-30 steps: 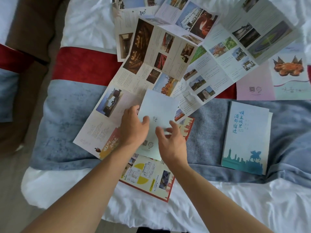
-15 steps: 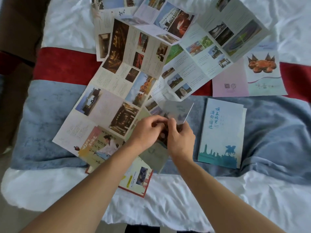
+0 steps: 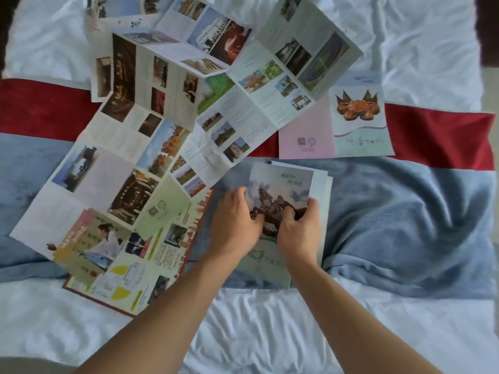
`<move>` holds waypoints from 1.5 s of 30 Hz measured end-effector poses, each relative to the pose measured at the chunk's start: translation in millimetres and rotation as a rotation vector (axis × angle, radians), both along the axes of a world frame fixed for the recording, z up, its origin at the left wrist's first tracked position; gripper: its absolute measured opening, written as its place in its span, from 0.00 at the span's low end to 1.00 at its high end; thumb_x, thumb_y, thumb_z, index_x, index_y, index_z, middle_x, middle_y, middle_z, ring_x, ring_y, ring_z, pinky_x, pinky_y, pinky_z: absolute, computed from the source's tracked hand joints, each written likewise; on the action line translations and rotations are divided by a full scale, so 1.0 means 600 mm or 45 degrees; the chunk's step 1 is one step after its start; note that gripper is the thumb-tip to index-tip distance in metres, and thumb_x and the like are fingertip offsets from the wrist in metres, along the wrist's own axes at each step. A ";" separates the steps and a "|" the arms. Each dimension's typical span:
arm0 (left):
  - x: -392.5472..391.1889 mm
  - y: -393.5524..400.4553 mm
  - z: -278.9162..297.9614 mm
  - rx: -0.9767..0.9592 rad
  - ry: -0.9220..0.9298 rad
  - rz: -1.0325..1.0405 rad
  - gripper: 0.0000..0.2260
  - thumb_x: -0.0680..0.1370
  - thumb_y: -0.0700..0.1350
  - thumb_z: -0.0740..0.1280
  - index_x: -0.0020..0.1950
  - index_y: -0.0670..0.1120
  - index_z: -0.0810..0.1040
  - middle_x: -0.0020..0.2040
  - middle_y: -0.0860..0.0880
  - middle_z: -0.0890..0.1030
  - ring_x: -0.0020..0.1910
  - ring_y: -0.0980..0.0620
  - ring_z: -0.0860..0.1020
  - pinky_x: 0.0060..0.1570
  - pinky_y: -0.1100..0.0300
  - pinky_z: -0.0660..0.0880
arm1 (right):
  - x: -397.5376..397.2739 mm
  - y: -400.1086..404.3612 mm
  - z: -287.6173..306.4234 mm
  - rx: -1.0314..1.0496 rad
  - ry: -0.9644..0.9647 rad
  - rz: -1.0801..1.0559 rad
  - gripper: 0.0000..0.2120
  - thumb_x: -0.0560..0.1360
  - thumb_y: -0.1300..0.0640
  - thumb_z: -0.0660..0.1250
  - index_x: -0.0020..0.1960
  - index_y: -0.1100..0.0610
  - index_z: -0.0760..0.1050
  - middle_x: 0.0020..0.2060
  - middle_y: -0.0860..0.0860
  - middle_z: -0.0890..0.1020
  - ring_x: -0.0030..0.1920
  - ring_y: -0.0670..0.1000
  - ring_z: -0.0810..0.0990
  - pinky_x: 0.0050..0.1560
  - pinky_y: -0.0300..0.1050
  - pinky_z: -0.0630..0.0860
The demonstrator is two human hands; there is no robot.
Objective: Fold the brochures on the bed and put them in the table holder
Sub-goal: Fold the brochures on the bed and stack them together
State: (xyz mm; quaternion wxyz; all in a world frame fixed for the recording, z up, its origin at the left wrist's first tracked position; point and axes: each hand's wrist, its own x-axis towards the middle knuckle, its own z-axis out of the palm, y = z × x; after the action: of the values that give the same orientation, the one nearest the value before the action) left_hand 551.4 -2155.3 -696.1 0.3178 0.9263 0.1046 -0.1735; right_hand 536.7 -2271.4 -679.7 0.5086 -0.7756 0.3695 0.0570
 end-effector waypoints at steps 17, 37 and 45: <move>0.008 -0.093 -0.025 0.277 0.012 -0.194 0.34 0.77 0.53 0.68 0.77 0.43 0.57 0.64 0.44 0.68 0.61 0.45 0.74 0.42 0.54 0.76 | -0.028 -0.098 -0.050 -0.534 0.185 0.515 0.39 0.69 0.63 0.68 0.77 0.47 0.61 0.71 0.56 0.65 0.67 0.59 0.65 0.64 0.54 0.69; -0.050 -0.066 -0.042 0.313 -0.148 -0.835 0.31 0.79 0.48 0.68 0.79 0.49 0.58 0.81 0.45 0.50 0.80 0.47 0.47 0.78 0.54 0.52 | -0.064 -0.108 -0.052 -0.745 0.151 1.159 0.35 0.71 0.52 0.72 0.75 0.51 0.66 0.78 0.50 0.61 0.79 0.55 0.55 0.72 0.57 0.64; -0.042 -0.068 -0.037 0.347 -0.131 -0.852 0.32 0.80 0.50 0.67 0.80 0.47 0.57 0.81 0.42 0.50 0.80 0.44 0.46 0.78 0.52 0.52 | -0.038 -0.114 -0.045 -0.827 0.217 1.213 0.35 0.72 0.50 0.74 0.75 0.45 0.64 0.80 0.48 0.54 0.78 0.53 0.52 0.72 0.54 0.61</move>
State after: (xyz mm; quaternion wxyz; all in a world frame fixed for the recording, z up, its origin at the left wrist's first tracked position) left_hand 526.1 -2196.0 -718.5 0.1219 0.9506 -0.1981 -0.2057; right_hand 513.8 -2340.0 -706.5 0.1312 -0.9652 0.0180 0.2253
